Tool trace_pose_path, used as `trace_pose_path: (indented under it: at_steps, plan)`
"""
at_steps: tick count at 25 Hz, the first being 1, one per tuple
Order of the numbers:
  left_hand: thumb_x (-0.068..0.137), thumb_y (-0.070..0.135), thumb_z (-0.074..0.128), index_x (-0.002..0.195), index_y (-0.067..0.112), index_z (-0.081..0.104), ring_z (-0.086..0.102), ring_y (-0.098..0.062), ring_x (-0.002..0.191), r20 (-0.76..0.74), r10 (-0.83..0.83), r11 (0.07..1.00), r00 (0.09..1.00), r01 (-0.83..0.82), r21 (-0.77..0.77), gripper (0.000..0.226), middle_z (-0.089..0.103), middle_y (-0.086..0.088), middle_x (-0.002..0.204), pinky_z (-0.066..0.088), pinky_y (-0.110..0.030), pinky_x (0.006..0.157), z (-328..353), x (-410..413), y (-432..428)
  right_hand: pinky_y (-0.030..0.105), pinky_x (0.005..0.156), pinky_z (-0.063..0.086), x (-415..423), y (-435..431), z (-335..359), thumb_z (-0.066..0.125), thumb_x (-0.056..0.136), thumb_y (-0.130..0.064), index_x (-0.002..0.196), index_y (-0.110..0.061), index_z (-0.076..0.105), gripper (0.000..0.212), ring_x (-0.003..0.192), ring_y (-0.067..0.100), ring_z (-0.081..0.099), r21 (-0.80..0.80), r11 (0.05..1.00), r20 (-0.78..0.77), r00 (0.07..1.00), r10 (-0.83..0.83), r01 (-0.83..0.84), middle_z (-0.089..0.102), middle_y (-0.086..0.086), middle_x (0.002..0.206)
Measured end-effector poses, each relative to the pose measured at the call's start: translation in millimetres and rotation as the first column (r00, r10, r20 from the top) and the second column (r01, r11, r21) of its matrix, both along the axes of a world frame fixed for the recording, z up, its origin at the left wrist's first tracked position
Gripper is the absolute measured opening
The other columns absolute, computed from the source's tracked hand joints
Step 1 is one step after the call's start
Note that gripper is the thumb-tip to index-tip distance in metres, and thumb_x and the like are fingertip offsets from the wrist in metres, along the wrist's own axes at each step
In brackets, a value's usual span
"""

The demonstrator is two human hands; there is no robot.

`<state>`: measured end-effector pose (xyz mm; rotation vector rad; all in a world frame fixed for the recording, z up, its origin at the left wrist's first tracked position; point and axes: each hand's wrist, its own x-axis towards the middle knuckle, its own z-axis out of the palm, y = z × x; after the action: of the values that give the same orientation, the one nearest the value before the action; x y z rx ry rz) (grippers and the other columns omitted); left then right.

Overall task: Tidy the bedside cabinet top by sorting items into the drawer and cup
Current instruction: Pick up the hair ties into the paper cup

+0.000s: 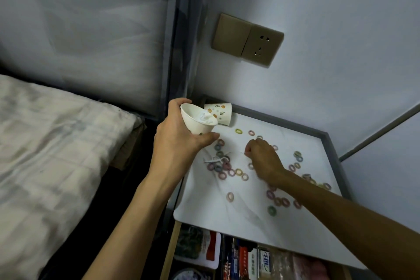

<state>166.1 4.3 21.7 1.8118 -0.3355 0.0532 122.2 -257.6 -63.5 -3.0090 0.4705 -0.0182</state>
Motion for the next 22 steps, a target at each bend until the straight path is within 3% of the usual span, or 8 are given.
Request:
trace_pose_path:
  at_steps: [4,6,9,14,17,22]
  plan:
    - [0.057,0.037,0.092,0.119,0.034,0.045,0.060,0.001,0.087,0.010,0.004,1.000,1.000,-0.004,0.012,0.078,0.064,0.013,0.102,0.044,-0.004,0.062,0,0,-2,0.025,0.073,0.043,16,20,17,0.058,0.095,-0.015,0.090,-0.019,0.057,0.006,0.086,0.012,0.054,0.209,0.953,0.165,0.968,0.189,-0.222,0.058,-0.003,0.092]
    - [0.057,0.038,0.092,0.120,0.034,0.045,0.060,0.000,0.088,0.008,0.009,1.000,1.000,-0.009,0.018,0.079,0.064,0.013,0.102,0.045,-0.008,0.062,0,-1,-2,0.028,0.080,0.046,22,31,16,0.057,0.096,-0.016,0.096,-0.016,0.060,0.003,0.090,0.014,0.055,0.212,0.935,0.145,0.955,0.259,-0.286,0.060,0.001,0.097]
    - [0.057,0.038,0.092,0.120,0.033,0.045,0.061,-0.002,0.090,0.006,0.004,1.000,1.000,-0.004,0.024,0.079,0.064,0.014,0.101,0.044,-0.009,0.064,1,-2,-3,0.033,0.088,0.048,23,39,11,0.049,0.098,-0.016,0.105,-0.011,0.063,0.016,0.098,0.021,0.058,0.236,0.940,0.069,0.969,0.238,-0.248,0.063,0.009,0.105]
    - [0.058,0.037,0.091,0.121,0.032,0.045,0.061,-0.001,0.089,0.009,0.003,1.000,1.000,-0.004,0.027,0.078,0.063,0.014,0.100,0.046,-0.007,0.064,0,-1,-3,0.031,0.086,0.045,21,37,5,0.051,0.099,-0.016,0.108,-0.008,0.065,0.018,0.099,0.023,0.056,0.169,0.951,0.030,0.966,0.258,-0.259,0.061,0.011,0.106]
    - [0.059,0.037,0.091,0.122,0.032,0.045,0.061,-0.003,0.089,-0.001,-0.002,1.000,1.000,0.002,0.027,0.078,0.063,0.013,0.101,0.050,-0.015,0.069,0,-2,-5,0.026,0.080,0.042,20,35,3,0.054,0.097,-0.012,0.102,-0.007,0.067,0.015,0.095,0.024,0.055,0.107,0.954,0.000,0.959,0.282,-0.280,0.061,0.012,0.102]
    - [0.058,0.037,0.091,0.123,0.031,0.045,0.061,-0.005,0.090,0.004,0.002,0.999,1.000,-0.003,0.033,0.080,0.063,0.011,0.104,0.049,-0.016,0.069,0,-3,-5,0.032,0.080,0.048,10,25,0,0.055,0.096,-0.014,0.097,-0.012,0.063,0.008,0.090,0.020,0.057,0.010,0.969,-0.009,0.969,0.248,-0.247,0.064,0.007,0.098]
